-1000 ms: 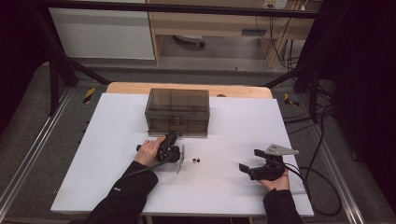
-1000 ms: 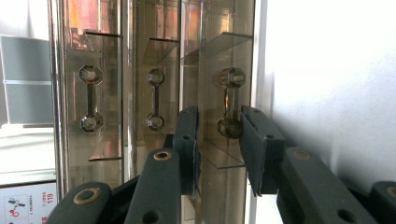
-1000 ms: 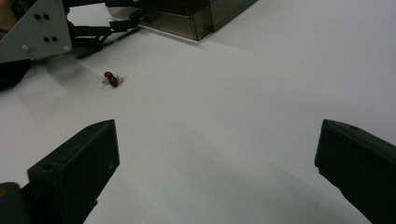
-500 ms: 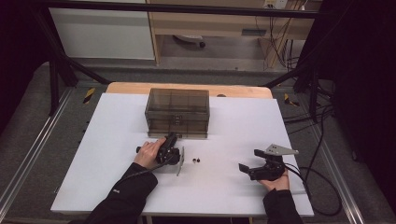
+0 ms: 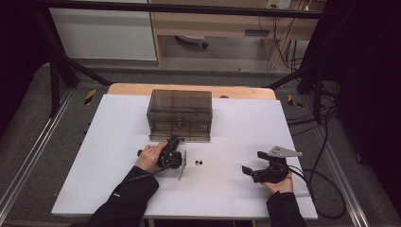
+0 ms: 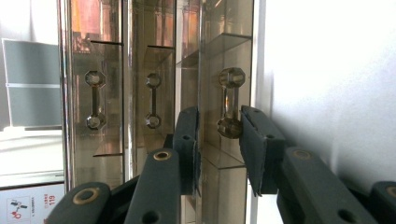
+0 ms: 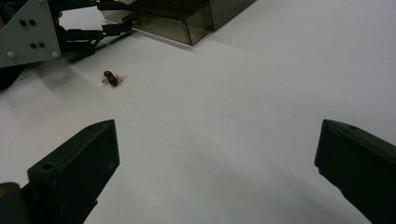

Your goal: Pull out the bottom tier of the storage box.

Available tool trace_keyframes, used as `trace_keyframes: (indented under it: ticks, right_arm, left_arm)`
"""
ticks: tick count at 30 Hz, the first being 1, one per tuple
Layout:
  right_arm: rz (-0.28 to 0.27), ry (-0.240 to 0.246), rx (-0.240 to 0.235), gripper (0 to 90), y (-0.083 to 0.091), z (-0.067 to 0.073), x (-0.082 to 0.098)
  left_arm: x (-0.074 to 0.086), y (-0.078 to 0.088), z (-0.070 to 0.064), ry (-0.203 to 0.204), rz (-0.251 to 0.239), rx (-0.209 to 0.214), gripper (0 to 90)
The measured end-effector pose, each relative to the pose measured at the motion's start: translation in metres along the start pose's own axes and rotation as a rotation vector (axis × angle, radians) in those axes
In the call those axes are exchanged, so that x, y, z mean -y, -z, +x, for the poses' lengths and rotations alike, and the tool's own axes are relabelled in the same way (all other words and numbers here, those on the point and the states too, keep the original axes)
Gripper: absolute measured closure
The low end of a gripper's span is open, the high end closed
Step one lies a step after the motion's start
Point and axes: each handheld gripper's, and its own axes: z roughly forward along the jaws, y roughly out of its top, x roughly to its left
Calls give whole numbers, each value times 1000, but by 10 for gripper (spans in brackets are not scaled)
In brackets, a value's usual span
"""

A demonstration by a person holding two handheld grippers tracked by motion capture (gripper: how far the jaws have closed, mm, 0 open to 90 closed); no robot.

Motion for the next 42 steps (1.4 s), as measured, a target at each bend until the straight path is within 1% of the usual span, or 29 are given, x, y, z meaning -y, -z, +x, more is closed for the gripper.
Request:
trace_keyframes:
  ticks: [12,15,19,24,42]
  right_arm:
    - [0,-1,1,6,0,0,0]
    - [0,-1,1,5,0,0,0]
    - [0,0,1,5,0,0,0]
    - [0,0,1,6,0,0,0]
    - [-2,-1,0,6,0,0,0]
  left_arm:
    - [-1,5,-1,2,-4,5,682]
    - [0,6,-2,3,-12,4,682]
    - [0,8,-2,2,-8,7,682]
    - [1,10,-3,5,-17,3,682]
    - [0,18,-6,4,-19,2,682]
